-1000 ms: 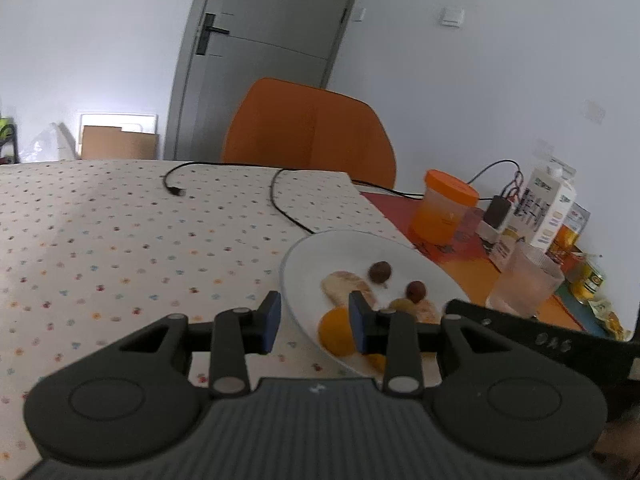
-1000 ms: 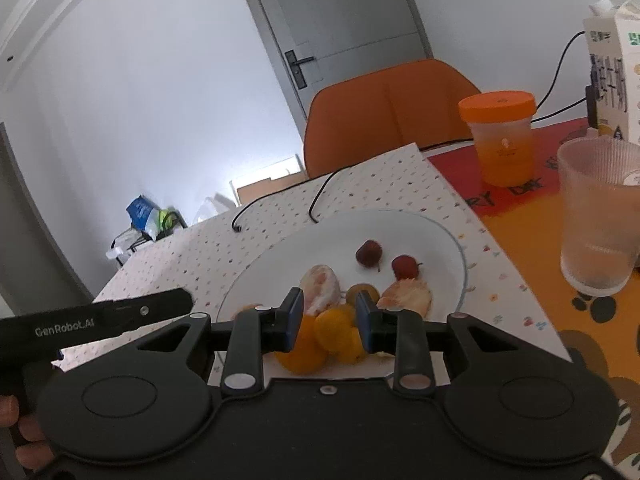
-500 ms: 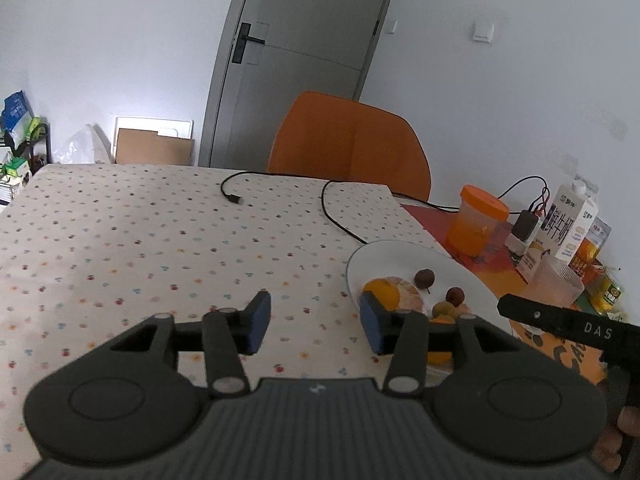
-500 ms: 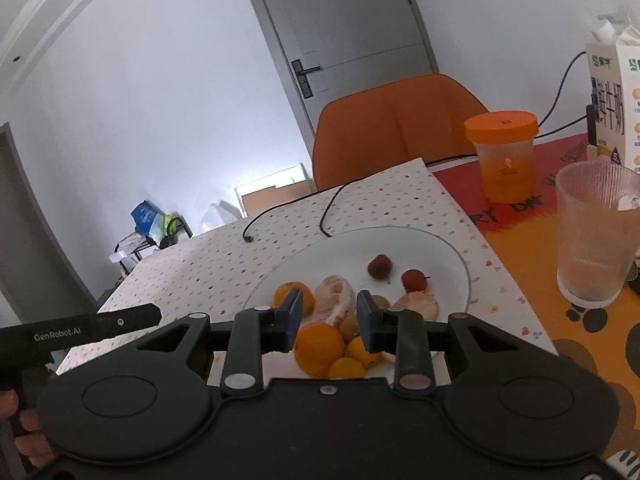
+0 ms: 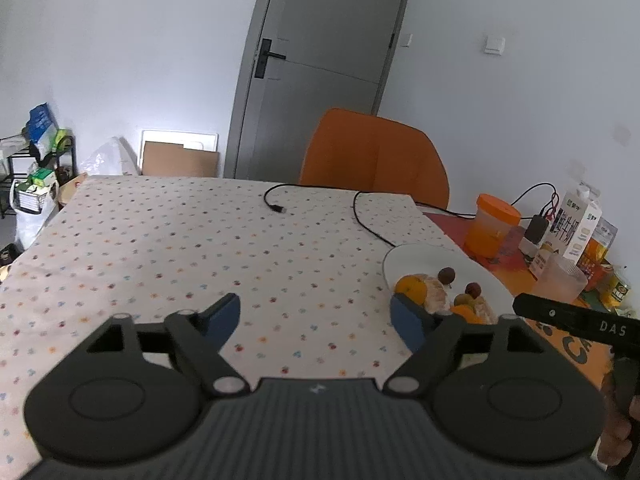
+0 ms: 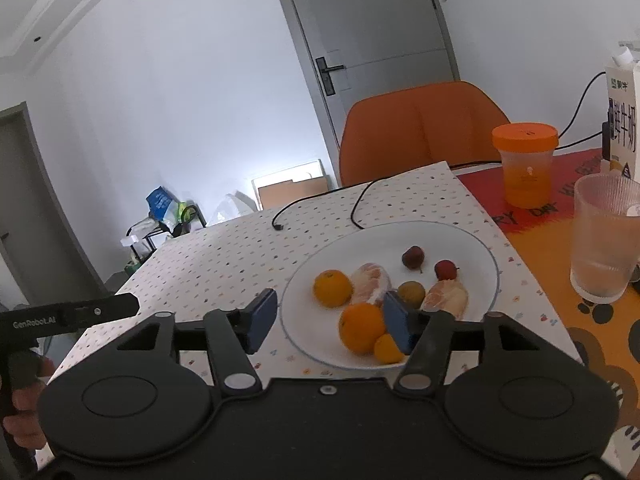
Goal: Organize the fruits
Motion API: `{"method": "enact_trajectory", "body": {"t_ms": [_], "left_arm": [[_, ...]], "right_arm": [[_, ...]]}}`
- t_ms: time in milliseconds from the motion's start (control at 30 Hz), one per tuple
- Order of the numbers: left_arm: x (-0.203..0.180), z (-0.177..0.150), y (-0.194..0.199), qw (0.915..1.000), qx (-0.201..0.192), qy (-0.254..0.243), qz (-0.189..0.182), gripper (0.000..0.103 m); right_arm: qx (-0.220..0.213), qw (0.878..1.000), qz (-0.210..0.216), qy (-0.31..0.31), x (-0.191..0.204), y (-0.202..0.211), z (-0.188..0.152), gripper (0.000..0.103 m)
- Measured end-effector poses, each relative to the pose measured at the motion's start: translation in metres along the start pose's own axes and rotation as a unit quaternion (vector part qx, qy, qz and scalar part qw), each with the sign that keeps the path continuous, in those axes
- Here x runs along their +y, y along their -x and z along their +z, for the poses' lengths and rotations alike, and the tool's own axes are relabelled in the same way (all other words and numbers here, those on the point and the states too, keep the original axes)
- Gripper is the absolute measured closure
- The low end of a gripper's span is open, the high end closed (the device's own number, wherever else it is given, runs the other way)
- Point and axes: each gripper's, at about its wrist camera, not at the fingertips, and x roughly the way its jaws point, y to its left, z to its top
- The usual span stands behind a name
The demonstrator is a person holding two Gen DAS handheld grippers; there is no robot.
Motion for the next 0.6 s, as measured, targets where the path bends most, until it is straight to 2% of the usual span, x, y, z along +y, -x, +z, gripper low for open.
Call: {"method": "enact_trajectory", "body": {"t_ms": [200, 333, 467, 600], "left_arm": [[0.006, -0.007, 0.013, 0.9999, 0.009, -0.002, 0.007, 0.011], [0.01, -0.011, 0.021, 0.9998, 0.008, 0.01, 0.014, 0.009], [0.011, -0.016, 0.03, 0.9996, 0.008, 0.002, 0.028, 0.008], [0.013, -0.023, 0.041, 0.9992, 0.012, -0.004, 0.038, 0.006]], "right_arm": [[0.0, 1.0, 0.007, 0.007, 0.009, 0.006, -0.004, 0.033], [0.007, 1.0, 0.007, 0.019, 0.021, 0.01, -0.009, 0.022], [0.018, 0.999, 0.004, 0.033, 0.035, 0.015, -0.017, 0.004], [0.026, 0.999, 0.005, 0.031, 0.04, 0.022, -0.025, 0.0]]}}
